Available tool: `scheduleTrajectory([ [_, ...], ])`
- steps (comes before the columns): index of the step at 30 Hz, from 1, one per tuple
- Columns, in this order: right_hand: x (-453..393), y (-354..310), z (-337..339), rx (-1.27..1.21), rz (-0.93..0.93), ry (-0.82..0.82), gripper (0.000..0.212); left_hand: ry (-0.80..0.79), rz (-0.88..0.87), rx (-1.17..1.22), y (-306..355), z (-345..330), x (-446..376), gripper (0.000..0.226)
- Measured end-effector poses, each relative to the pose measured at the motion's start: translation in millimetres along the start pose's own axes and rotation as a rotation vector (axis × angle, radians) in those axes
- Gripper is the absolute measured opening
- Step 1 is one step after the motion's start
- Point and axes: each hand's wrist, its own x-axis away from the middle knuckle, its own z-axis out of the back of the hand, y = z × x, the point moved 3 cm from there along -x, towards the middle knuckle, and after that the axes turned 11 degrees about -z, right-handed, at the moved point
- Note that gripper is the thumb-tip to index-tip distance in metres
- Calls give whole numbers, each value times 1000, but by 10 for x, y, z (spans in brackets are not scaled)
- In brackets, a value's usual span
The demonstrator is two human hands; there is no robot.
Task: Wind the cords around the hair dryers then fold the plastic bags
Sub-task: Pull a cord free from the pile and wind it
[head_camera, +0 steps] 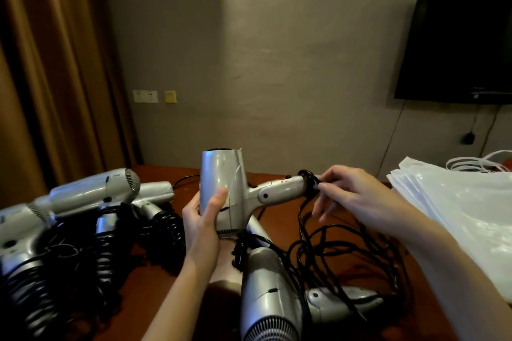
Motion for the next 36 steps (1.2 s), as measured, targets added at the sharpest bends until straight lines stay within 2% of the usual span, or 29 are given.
scheduleTrajectory([
  [4, 20, -6, -65, 53, 78, -126, 28, 133, 65, 75, -24, 71, -44, 56],
  [6, 8, 13, -147, 64, 92, -196, 33, 184, 104, 163, -9, 112, -79, 38],
  [9, -22, 4, -219, -28, 89, -234, 33, 116, 95, 209, 28, 112, -87, 40],
  [11, -29, 6, -187, 40, 125, -194, 28, 102, 124, 220, 26, 104, -69, 36],
  [12, -38, 23, -154, 131, 145, -149, 25, 102, 154, 219, 20, 93, -57, 39],
  [14, -58, 52, -111, 245, 155, -81, 21, 61, 244, 244, 6, 48, -16, 68],
  [16, -65, 51, -145, 127, 170, -104, 19, 34, 308, 296, 11, -3, 21, 87],
  [20, -67, 71, -181, -52, 228, -163, 27, 37, 311, 328, -49, 19, -9, 72],
  [23, -83, 130, -160, -110, 126, -214, 16, -28, 307, 349, -40, -8, 1, 62],
  [26, -113, 211, -188, -68, -53, -277, 46, -73, 299, 368, -26, -12, -12, 60],
  [28, -120, 246, -186, -6, -110, -271, 53, -99, 311, 379, -24, -5, -25, 63],
  [30, -134, 265, -120, 72, -97, -178, 51, -149, 338, 376, -28, -9, -27, 75],
  [33, -149, 290, 58, 65, 25, 4, 27, -187, 365, 374, -59, -13, -13, 62],
  [35, -135, 317, 173, 34, 127, 39, 10, -217, 394, 353, -72, -39, 0, 79],
  [36, -126, 337, 214, 64, 172, 43, 13, -223, 403, 324, -90, -40, -3, 90],
])
